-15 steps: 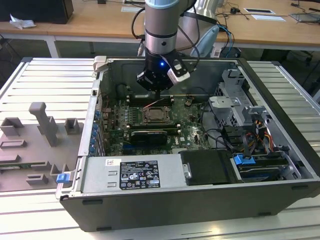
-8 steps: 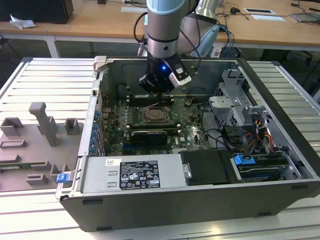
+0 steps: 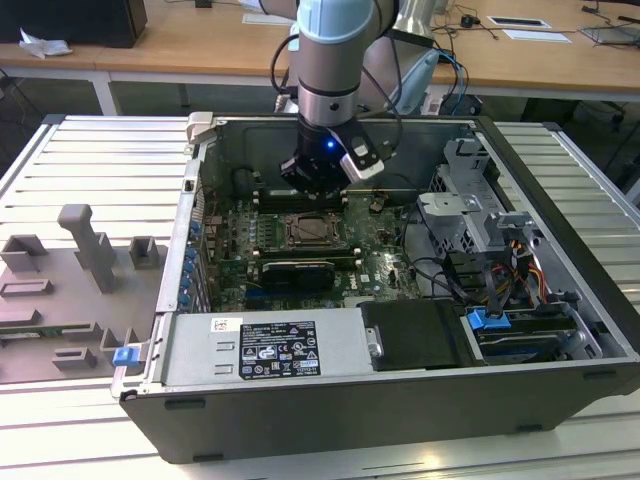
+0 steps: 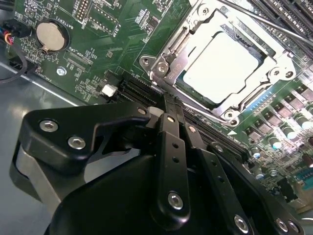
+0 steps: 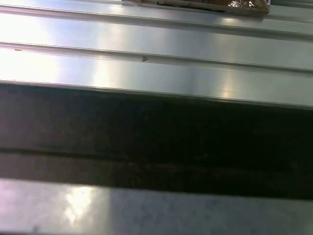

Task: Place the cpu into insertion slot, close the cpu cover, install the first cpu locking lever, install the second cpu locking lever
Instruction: 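Install the first cpu locking lever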

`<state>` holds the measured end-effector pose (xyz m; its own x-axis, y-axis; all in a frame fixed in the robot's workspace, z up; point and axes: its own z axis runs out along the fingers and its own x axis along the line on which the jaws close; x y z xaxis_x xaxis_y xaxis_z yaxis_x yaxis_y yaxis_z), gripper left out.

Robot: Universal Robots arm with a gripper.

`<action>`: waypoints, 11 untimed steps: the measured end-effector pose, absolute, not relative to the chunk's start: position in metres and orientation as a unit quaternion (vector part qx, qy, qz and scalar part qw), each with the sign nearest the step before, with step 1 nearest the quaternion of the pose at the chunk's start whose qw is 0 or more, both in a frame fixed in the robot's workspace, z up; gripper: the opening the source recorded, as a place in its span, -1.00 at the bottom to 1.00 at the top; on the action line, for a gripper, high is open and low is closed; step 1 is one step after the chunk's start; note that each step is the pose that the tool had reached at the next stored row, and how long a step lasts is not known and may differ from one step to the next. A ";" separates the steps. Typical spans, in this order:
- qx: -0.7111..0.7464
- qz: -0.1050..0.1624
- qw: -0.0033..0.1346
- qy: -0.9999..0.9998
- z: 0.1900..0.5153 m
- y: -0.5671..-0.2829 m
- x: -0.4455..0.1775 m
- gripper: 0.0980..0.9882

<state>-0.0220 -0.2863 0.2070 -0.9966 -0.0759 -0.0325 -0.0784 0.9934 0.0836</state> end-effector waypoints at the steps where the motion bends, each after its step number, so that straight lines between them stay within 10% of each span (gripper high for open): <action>1: -0.039 0.042 0.015 0.998 0.207 -0.286 -0.022 -0.98; 11: -0.039 0.036 0.014 0.998 0.203 -0.286 -0.022 -0.98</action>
<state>-0.0218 -0.2863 0.2026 -0.9966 -0.0765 -0.0316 -0.0786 0.9944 0.0712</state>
